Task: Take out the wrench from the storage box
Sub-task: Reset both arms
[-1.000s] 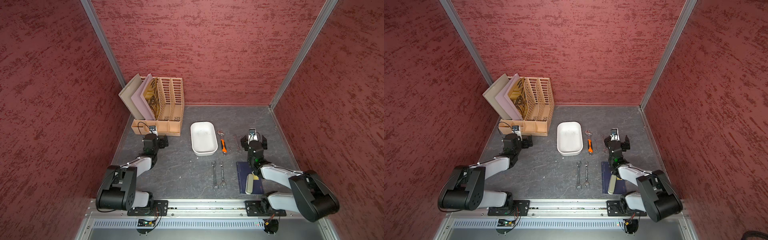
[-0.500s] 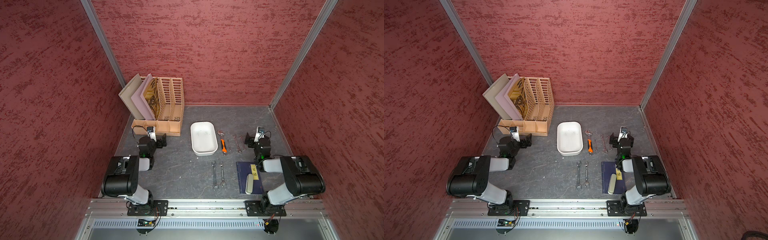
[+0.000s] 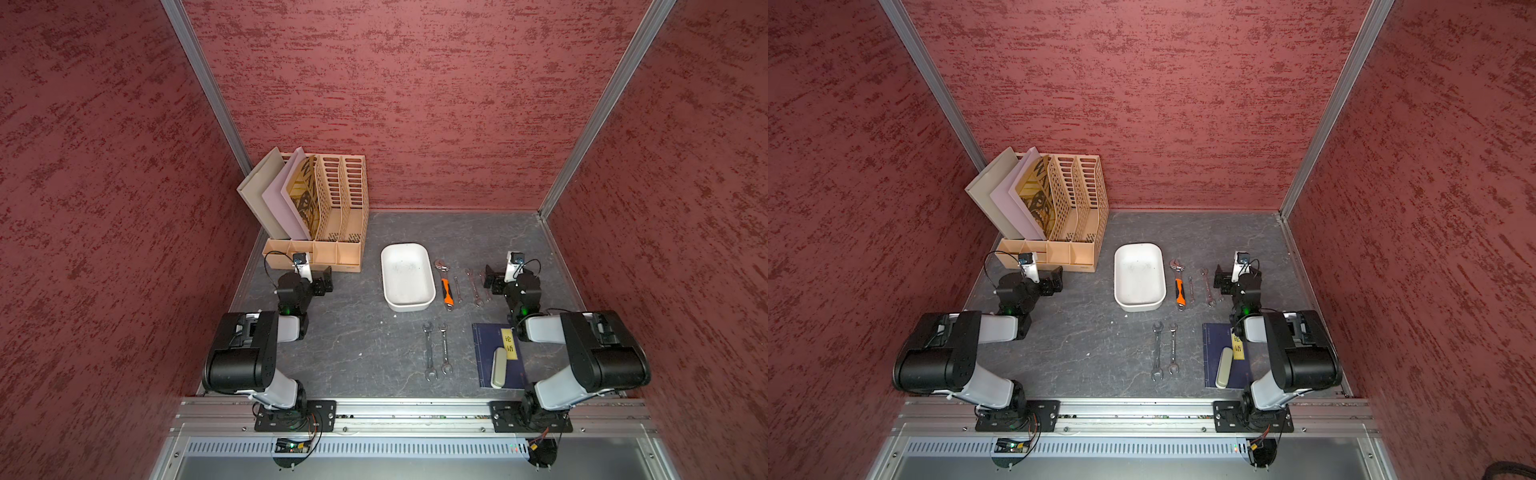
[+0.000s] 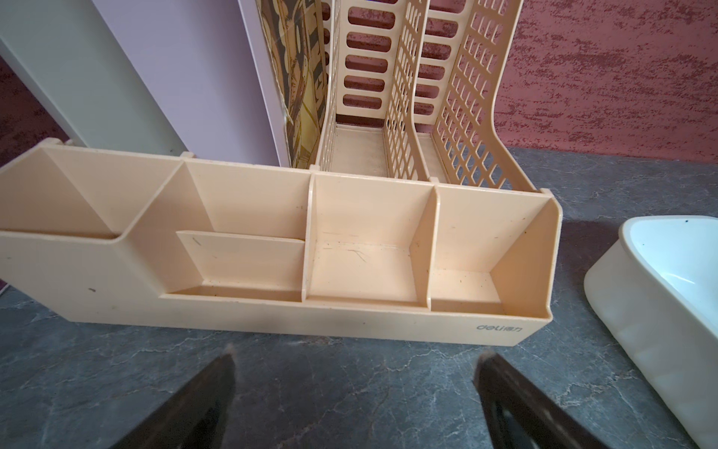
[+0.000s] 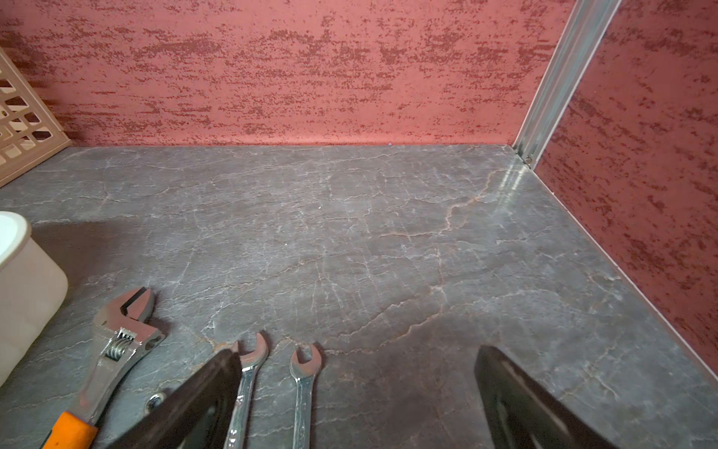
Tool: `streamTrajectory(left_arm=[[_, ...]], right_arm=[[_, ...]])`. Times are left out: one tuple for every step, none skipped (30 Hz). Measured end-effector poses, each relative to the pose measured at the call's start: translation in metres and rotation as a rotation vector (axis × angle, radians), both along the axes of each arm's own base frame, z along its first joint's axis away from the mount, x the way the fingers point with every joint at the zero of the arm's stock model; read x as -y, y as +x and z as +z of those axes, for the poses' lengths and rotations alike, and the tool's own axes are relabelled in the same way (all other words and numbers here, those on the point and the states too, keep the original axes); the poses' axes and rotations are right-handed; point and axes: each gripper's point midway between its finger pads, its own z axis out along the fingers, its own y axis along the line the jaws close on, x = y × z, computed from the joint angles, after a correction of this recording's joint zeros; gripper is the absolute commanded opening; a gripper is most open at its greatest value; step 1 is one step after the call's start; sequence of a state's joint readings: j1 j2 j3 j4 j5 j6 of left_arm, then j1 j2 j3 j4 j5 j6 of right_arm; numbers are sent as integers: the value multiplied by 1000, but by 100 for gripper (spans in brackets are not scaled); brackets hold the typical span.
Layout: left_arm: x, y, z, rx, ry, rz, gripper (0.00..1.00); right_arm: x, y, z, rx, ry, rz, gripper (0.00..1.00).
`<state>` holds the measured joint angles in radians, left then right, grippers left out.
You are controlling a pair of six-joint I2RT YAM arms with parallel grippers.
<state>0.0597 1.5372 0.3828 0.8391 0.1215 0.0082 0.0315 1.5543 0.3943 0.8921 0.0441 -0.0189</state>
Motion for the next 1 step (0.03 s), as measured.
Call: streamTrajectory(left_arm=[[0,0,0,0,0,0,100]], right_arm=[[0,0,0,1,1,3,98]])
